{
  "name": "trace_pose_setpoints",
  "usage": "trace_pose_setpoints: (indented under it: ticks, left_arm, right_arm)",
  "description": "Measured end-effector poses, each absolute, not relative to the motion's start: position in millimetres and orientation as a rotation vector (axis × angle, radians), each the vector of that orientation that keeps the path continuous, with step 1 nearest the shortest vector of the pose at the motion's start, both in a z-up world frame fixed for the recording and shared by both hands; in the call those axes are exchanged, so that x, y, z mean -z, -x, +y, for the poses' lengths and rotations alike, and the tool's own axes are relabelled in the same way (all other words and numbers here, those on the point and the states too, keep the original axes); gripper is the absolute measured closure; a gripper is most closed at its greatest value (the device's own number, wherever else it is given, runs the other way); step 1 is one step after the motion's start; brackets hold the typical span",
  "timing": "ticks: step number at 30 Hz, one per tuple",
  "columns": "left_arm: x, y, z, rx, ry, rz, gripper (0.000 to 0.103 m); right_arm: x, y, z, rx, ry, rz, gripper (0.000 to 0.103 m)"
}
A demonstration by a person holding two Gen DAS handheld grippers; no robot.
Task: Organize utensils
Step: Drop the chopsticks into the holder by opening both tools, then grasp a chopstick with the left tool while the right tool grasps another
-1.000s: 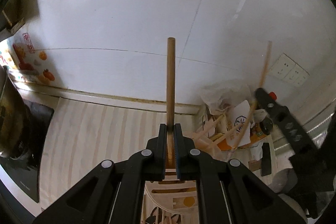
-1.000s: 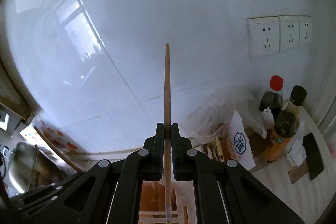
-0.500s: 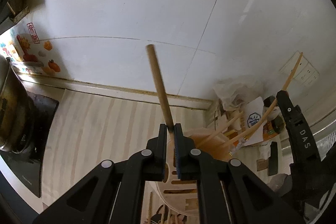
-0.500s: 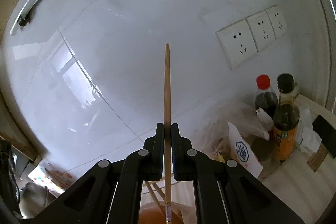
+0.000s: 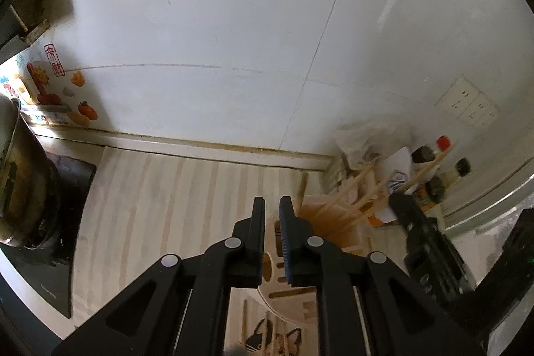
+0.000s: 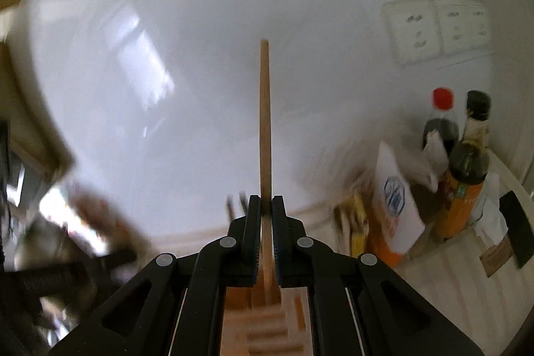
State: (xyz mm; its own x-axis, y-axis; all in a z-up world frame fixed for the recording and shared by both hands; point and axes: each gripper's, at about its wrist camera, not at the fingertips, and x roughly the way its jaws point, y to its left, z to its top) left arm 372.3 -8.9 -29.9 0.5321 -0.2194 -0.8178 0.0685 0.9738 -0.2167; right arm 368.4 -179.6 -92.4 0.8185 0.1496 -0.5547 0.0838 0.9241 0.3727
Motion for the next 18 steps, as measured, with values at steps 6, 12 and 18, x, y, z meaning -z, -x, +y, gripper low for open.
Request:
trace_pose_setpoints:
  ticks: [6, 12, 18]
  left_arm:
    - [-1.7, -336.4, 6.7, 0.128, 0.142, 0.877, 0.015]
    - [1.5, -300.8, 24.5, 0.066, 0.092, 0.832, 0.0]
    - [48.1, -279.3, 26.6, 0.021, 0.026, 0.917, 0.0]
  right_arm:
    - [73.5, -335.7, -188.2, -0.07, -0.387, 0.655, 0.049]
    - [55.5, -292.3, -208.6, -0.008, -0.375, 0.684, 0.035]
    - [70.8, -258.4, -220.0, 0.044, -0.375, 0.746, 0.008]
